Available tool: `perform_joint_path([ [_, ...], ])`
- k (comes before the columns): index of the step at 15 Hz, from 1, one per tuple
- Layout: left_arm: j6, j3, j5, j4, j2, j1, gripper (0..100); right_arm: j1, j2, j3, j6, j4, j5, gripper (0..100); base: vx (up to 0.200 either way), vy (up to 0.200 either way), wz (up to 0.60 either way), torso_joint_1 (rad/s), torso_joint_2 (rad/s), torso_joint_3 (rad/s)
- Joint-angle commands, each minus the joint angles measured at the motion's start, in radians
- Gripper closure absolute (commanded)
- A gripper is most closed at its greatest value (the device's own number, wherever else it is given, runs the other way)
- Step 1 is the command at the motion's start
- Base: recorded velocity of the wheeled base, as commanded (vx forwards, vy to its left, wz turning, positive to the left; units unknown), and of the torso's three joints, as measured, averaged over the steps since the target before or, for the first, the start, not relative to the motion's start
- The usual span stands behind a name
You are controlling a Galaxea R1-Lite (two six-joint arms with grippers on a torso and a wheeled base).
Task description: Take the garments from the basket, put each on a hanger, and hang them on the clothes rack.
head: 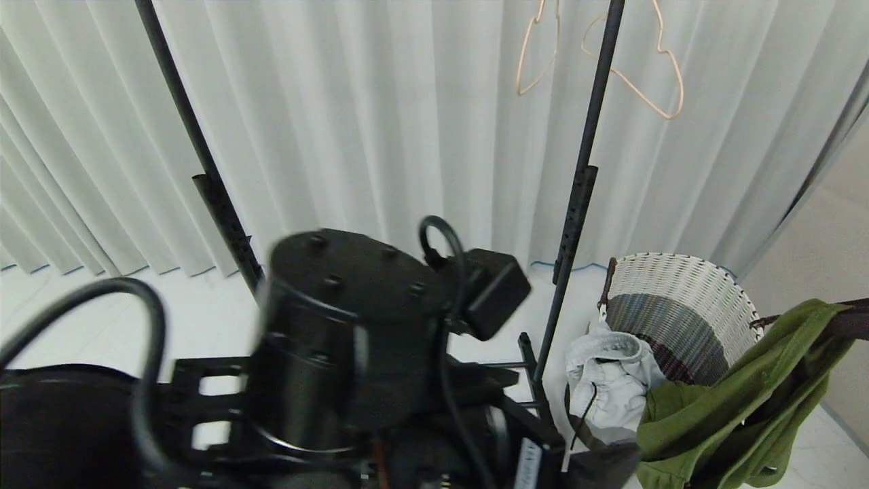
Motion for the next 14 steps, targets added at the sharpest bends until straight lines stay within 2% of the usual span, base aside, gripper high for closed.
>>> perform_joint_path([
  [1, -0.046, -0.128, 0.035, -0.034, 0.227, -0.088, 0, 0.001, -0.003, 0.019, 0.0, -0.011, 0.0, 100, 0.0, 0.0, 0.0, 0.0, 0.0, 0.0],
  [7, -0.046, -0.3, 0.038, -0.034, 0.441, -0.141, 0, 0.006, -0.022, 0.019, 0.0, -0.017, 0.0, 100, 0.0, 0.0, 0.0, 0.0, 0.0, 0.0],
  [10, -0.041, -0.397, 0.103, -0.036, 0.556, -0.113, 0, 0.03, -0.028, 0.019, 0.0, -0.017, 0.0, 100, 0.0, 0.0, 0.0, 0.0, 0.0, 0.0],
  [14, -0.038, -0.469, 0.126, -0.034, 0.653, -0.07, 0, 0.038, -0.033, 0.019, 0.0, -0.017, 0.0, 100, 0.0, 0.0, 0.0, 0.0, 0.0, 0.0],
])
